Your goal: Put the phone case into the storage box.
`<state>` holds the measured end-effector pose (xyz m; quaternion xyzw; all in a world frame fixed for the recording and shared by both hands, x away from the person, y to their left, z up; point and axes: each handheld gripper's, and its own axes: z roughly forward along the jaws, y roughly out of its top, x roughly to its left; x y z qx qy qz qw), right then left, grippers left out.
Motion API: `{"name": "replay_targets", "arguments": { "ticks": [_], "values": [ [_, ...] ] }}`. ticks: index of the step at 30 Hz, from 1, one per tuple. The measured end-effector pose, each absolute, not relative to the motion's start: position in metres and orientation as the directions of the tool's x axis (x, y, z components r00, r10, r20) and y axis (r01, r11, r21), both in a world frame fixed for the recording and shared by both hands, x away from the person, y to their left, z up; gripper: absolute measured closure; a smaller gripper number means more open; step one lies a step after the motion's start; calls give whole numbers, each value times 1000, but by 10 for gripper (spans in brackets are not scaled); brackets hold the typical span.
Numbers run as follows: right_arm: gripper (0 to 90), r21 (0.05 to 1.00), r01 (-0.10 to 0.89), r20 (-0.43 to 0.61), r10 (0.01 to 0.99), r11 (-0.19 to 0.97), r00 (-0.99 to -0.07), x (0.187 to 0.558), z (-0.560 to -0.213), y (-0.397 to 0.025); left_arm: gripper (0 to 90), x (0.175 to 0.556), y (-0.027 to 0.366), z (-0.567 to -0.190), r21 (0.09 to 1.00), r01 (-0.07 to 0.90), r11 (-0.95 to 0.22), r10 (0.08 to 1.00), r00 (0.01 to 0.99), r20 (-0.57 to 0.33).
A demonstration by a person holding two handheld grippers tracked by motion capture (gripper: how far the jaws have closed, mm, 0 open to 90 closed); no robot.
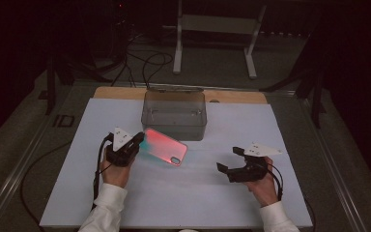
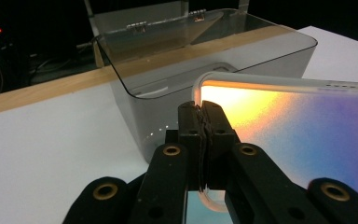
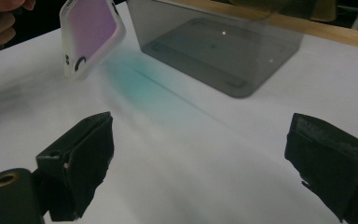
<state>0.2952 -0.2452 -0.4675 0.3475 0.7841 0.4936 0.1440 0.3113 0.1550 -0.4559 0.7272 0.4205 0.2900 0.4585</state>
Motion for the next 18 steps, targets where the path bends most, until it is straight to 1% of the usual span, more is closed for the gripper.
{"name": "replay_targets", "arguments": {
  "ticks": [1,4,7,8,14,18],
  "values": [
    [81,870,405,121,674,282,-729,300,-463,-236,890,311,155,-455,913,340,-227,877,480,39],
    [81,864,401,113,657,306,-746,305,-459,-226,890,310,154,-454,913,334,-234,872,488,45],
    [81,861,400,112,651,313,-751,306,-458,-223,890,310,154,-454,913,330,-241,872,487,53],
    [81,856,402,119,632,325,-765,312,-455,-214,889,310,153,-455,911,328,-249,871,488,62],
    [81,835,427,149,604,348,-783,322,-449,-199,890,309,151,-454,914,309,-262,864,498,78],
    [81,828,420,142,585,371,-799,326,-442,-190,890,308,150,-453,915,305,-264,862,500,82]
  ]
}}
